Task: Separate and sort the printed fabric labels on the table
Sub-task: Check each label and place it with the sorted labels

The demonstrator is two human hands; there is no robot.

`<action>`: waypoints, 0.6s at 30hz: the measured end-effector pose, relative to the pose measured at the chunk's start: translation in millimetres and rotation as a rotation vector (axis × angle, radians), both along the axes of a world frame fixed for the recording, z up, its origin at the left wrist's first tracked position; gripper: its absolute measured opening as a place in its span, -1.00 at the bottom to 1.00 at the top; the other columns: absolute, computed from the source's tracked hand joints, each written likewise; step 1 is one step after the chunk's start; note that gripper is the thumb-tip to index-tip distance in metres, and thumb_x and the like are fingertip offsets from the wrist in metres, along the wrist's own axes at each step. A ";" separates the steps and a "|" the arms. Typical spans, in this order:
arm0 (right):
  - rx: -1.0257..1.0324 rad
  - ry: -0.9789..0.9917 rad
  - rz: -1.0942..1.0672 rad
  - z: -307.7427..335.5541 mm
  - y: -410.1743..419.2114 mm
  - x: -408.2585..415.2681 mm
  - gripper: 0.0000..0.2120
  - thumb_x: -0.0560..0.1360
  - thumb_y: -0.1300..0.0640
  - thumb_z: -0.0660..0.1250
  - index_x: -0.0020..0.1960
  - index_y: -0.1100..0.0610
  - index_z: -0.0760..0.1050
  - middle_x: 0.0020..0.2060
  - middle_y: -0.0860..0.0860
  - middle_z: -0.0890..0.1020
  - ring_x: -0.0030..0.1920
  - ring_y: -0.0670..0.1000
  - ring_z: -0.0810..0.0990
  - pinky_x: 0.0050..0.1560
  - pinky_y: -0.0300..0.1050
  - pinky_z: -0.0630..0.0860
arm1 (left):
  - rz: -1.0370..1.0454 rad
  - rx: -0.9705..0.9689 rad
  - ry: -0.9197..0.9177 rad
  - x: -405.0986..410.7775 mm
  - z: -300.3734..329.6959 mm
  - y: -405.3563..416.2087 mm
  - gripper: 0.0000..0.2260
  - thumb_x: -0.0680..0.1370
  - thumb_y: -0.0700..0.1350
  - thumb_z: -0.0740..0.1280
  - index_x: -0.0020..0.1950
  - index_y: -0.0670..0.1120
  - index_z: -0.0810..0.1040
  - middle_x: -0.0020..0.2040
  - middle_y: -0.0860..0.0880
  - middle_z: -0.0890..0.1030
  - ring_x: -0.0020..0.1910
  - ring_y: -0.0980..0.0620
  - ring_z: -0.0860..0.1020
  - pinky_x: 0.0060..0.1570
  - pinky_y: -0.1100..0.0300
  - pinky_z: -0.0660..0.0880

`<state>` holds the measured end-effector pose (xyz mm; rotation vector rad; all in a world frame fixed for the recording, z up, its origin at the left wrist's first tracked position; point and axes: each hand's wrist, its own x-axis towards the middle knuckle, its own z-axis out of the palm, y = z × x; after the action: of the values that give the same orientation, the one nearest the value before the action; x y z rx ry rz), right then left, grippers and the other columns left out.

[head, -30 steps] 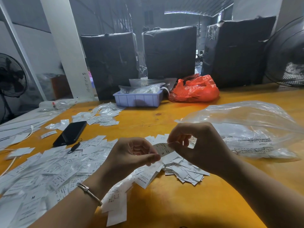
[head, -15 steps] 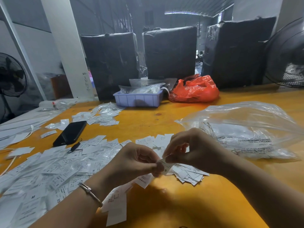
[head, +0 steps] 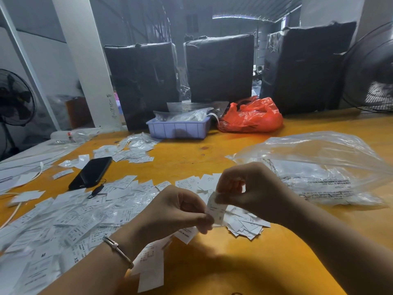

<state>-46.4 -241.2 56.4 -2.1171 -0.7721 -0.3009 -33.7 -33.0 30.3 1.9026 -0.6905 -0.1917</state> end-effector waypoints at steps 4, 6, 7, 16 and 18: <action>0.039 0.045 0.002 -0.1 -1.6 1.7 -0.90 0.31 0.33 0.55 -0.25 0.26 0.63 -0.39 0.04 0.64 -0.40 -0.20 0.49 -0.34 -0.36 0.42 | 0.009 -0.003 0.016 0.4 0.9 0.9 -0.84 0.37 -0.12 0.51 -0.16 -0.20 0.70 -0.21 -0.17 0.71 -0.20 -0.15 0.69 -0.15 0.19 0.60; 0.070 0.127 0.041 -3.4 -0.6 2.6 -0.91 0.31 0.34 0.54 -0.25 0.27 0.63 -0.40 -0.03 0.63 -0.39 -0.21 0.53 -0.32 -0.37 0.44 | 0.010 0.004 0.024 0.5 0.6 1.0 -0.83 0.35 -0.08 0.51 -0.16 -0.17 0.71 -0.20 -0.16 0.72 -0.20 -0.15 0.70 -0.13 0.16 0.61; 0.088 0.159 0.059 -5.5 0.6 3.0 -0.91 0.32 0.35 0.53 -0.24 0.27 0.63 -0.39 -0.05 0.64 -0.37 -0.20 0.56 -0.30 -0.36 0.46 | 0.008 0.003 0.030 0.7 0.5 1.1 -0.83 0.35 -0.07 0.51 -0.16 -0.15 0.71 -0.20 -0.15 0.72 -0.20 -0.13 0.70 -0.13 0.16 0.60; 0.252 0.176 0.007 -11.0 3.5 5.4 -0.88 0.35 0.34 0.51 -0.12 0.24 0.65 -0.31 0.11 0.68 -0.30 -0.05 0.60 -0.22 -0.12 0.56 | 0.108 0.017 -0.020 3.4 -1.1 1.5 -0.79 0.33 -0.04 0.51 -0.18 -0.17 0.71 -0.19 -0.08 0.73 -0.20 -0.01 0.66 -0.22 0.22 0.53; 0.224 0.118 -0.011 -10.7 3.9 5.5 -0.89 0.35 0.36 0.49 -0.16 0.21 0.67 -0.31 0.07 0.69 -0.31 -0.10 0.61 -0.24 -0.18 0.56 | 0.111 -0.040 0.003 4.0 -0.9 1.3 -0.79 0.32 -0.11 0.49 -0.16 -0.24 0.69 -0.19 -0.11 0.73 -0.21 0.02 0.67 -0.23 0.27 0.57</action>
<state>-41.0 -237.3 45.8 -1.9097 -0.6280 -0.2536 -29.7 -31.7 29.3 1.8964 -0.5809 -0.1099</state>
